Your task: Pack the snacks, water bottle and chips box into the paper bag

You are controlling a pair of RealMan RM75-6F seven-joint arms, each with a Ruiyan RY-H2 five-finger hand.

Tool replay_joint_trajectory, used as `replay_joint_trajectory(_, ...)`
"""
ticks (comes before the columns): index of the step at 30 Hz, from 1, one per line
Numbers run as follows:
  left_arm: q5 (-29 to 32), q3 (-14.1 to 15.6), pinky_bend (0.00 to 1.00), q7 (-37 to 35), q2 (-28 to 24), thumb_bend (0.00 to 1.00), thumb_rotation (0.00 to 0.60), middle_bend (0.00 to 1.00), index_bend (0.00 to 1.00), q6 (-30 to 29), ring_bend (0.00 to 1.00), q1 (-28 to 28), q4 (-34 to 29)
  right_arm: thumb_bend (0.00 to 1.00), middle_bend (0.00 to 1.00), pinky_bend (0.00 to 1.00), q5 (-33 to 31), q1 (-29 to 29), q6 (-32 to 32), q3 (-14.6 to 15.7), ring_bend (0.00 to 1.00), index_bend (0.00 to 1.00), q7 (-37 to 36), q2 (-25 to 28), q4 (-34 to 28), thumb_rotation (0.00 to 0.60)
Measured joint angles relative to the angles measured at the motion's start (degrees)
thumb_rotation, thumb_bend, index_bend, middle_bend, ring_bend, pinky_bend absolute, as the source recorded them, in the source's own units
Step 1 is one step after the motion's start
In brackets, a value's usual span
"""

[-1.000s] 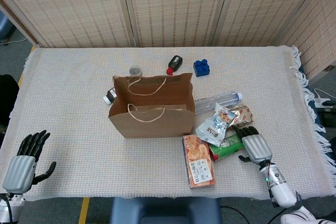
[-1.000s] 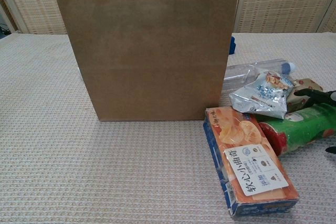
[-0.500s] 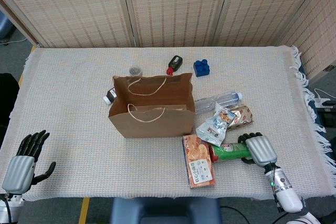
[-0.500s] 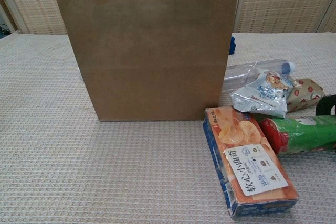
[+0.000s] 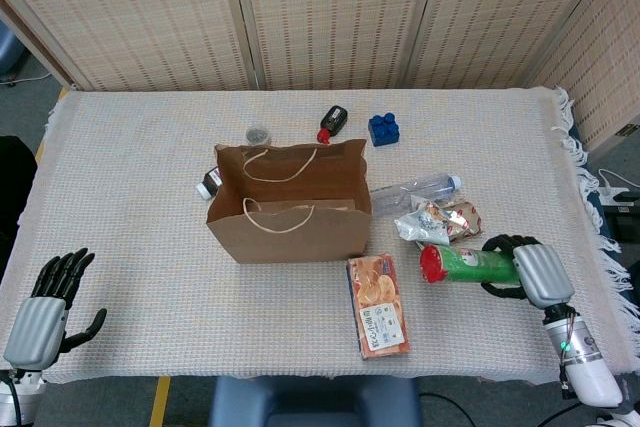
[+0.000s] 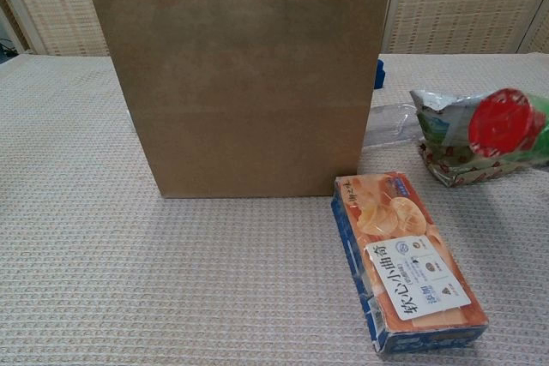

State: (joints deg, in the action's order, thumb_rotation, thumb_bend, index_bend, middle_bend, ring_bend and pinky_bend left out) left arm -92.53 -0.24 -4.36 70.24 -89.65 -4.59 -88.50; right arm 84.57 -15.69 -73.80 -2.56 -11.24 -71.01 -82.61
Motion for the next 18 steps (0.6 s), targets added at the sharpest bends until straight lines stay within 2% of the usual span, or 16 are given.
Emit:
replay_joint_trajectory(5,0.1,0.0,0.02,0.1,0.0,0.34,0.6,0.0,0.0,0.0,0.0,0.0,-0.1,0.36,0.68,0.74,1.4,0.9,-4.6,-2.0,0.71,0.6,-9.2,2.4,-1.5,0.6)
replay_joint_trajectory(7,0.1,-0.1,0.02,0.0,0.0,0.35,0.6,0.0,0.0,-0.1,0.0,0.0,-0.1,0.36,0.68,0.74,1.9,1.0,-6.2,-3.0,0.71,0.6,-10.5,2.9,-2.5,0.6)
replay_joint_trajectory(13,0.5,-0.3,0.02,-0.6,-0.2,0.35,0.6,0.0,0.0,0.0,0.0,0.0,0.0,0.36,0.68,0.74,2.0,0.5,-9.0,-6.2,0.71,0.59,-8.5,3.3,-7.5,0.6)
replay_joint_trajectory(18,1.2,-0.6,0.02,-1.4,-0.4,0.35,0.6,0.0,0.0,0.3,0.0,0.0,0.1,0.36,0.68,0.74,0.7,-1.1,-10.7,-10.7,0.7,0.59,-4.7,3.2,-14.9,0.6)
